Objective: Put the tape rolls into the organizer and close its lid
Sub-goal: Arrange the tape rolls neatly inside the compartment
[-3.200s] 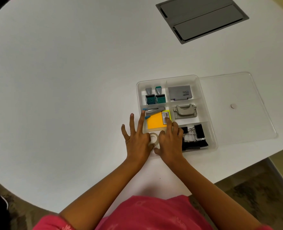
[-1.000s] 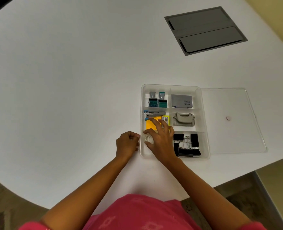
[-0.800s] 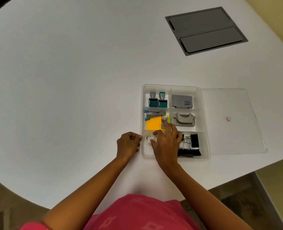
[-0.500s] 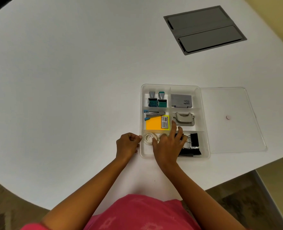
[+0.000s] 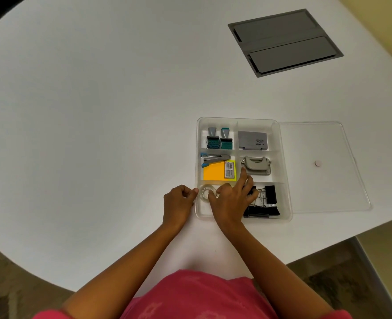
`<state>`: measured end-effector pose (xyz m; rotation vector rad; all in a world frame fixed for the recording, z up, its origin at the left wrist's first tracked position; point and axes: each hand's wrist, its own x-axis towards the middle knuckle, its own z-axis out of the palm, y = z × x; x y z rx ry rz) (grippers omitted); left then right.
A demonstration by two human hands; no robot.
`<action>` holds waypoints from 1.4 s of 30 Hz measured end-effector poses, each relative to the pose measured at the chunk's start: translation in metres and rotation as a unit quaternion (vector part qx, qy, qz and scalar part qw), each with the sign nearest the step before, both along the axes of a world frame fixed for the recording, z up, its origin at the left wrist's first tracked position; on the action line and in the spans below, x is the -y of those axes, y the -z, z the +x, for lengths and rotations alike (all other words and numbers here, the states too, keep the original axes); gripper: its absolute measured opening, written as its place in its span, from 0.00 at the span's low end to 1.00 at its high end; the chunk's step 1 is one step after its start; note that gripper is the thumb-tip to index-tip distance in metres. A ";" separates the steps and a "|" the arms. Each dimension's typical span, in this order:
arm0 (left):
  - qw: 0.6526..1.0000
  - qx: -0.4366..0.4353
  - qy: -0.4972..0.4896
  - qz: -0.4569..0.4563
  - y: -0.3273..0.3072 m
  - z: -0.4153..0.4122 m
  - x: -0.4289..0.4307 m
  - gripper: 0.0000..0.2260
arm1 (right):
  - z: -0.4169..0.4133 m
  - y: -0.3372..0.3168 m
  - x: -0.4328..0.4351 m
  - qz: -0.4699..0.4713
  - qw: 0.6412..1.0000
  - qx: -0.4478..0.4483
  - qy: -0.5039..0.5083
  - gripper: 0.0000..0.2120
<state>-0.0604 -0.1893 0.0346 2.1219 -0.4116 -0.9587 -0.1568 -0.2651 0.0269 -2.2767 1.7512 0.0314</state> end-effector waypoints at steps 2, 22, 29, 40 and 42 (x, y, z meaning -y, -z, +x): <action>1.000 0.003 0.000 0.003 0.000 0.000 0.000 0.10 | 0.001 -0.001 -0.002 -0.011 1.000 0.001 0.005 0.18; 0.999 0.037 0.022 0.016 0.005 -0.001 -0.001 0.11 | 0.007 -0.003 0.003 0.002 0.997 -0.053 -0.064 0.10; 0.998 0.049 0.020 0.016 0.006 -0.001 -0.002 0.12 | 0.013 -0.008 0.004 0.005 0.994 -0.067 -0.085 0.11; 0.997 0.062 0.036 0.022 0.008 -0.001 -0.002 0.12 | 0.006 -0.014 0.005 -0.020 0.995 -0.039 -0.094 0.14; 0.997 0.061 0.038 0.020 0.008 0.000 -0.002 0.11 | 0.001 -0.018 0.007 -0.054 0.994 -0.013 -0.097 0.13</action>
